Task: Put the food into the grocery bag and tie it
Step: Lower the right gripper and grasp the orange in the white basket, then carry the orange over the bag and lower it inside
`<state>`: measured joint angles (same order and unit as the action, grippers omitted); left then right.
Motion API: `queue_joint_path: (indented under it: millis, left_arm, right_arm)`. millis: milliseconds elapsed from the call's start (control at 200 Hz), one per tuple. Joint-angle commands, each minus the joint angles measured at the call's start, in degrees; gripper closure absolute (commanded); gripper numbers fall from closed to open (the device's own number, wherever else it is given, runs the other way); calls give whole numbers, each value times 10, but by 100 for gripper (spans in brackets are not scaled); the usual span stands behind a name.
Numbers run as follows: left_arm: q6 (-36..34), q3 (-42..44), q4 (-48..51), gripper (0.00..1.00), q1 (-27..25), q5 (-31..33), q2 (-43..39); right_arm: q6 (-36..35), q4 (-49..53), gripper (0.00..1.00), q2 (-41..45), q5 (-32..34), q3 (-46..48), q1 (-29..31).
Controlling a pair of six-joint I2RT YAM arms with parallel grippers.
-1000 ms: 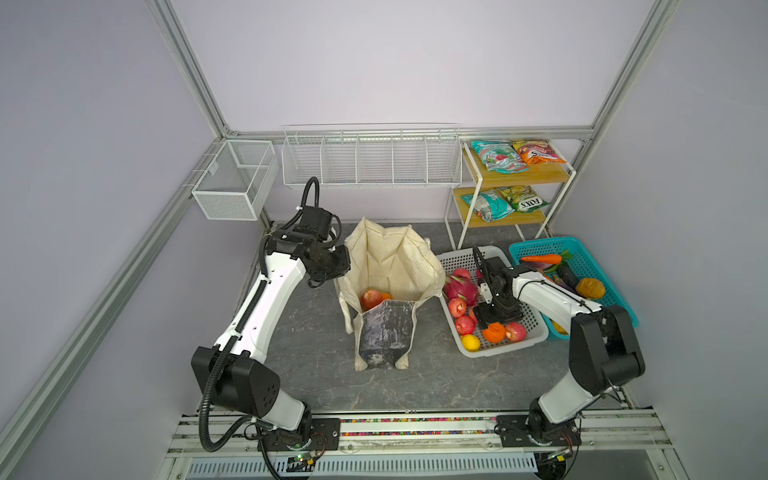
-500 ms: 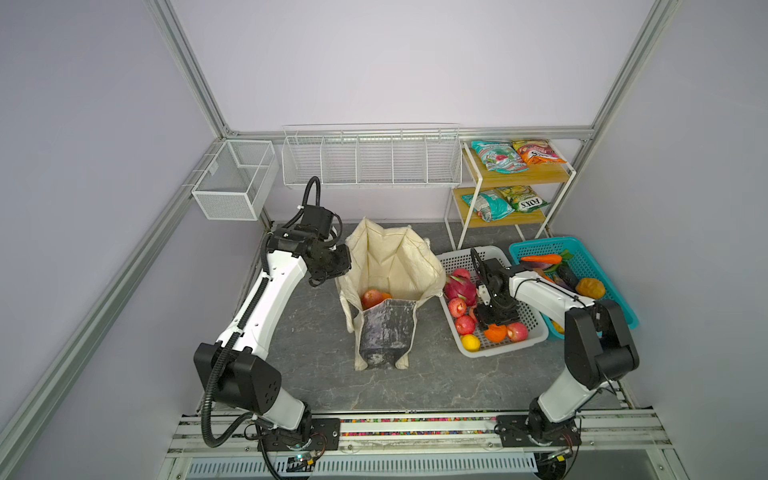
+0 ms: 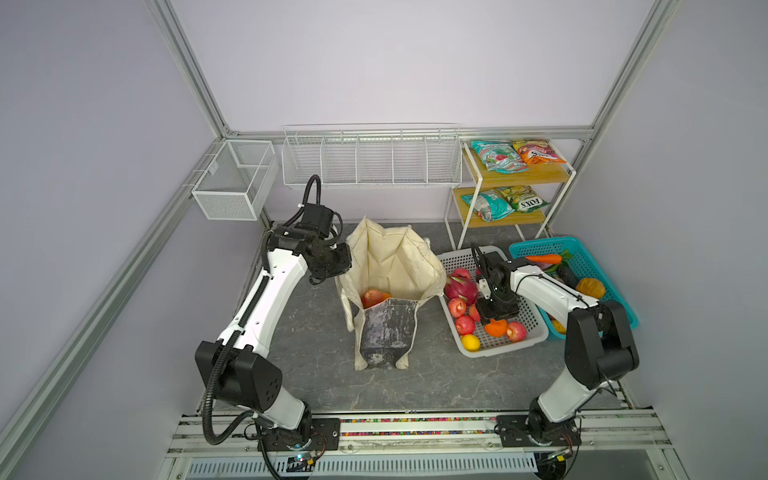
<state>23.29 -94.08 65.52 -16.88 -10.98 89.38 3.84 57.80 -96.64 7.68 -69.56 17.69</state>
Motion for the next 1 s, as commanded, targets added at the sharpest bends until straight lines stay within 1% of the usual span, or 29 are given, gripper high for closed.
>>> queue_joint_path:
  millis: [0,150,290,415,510,605,735,850,995]
  left_arm:
    - [-10,-19,2,100,-2,-4,5]
    - [-13,-15,1,100,-2,-4,4]
    - [-15,-14,-2,100,-2,-6,5]
    - [-15,-15,-6,100,-2,-11,7]
    - [-16,-16,-8,100,-2,-13,10]
    - [-17,-16,-11,100,-2,-16,13]
    - [-17,-15,-15,100,-2,-21,16]
    - [-18,-13,-18,100,-1,-26,16]
    - [-21,-11,-18,100,-2,-30,14]
  right_arm:
    - [5,37,39,26,8,-38,-4]
    - [8,77,39,38,23,-98,-4]
    - [18,114,39,48,24,-168,-4]
    - [37,144,39,51,4,-241,-4]
    - [56,152,40,56,-34,-294,0]
    - [79,135,41,67,-84,-334,9]
    - [126,81,42,85,-145,-366,35]
    - [163,26,44,92,-161,-380,78]
    - [199,-25,45,78,-167,-391,135]
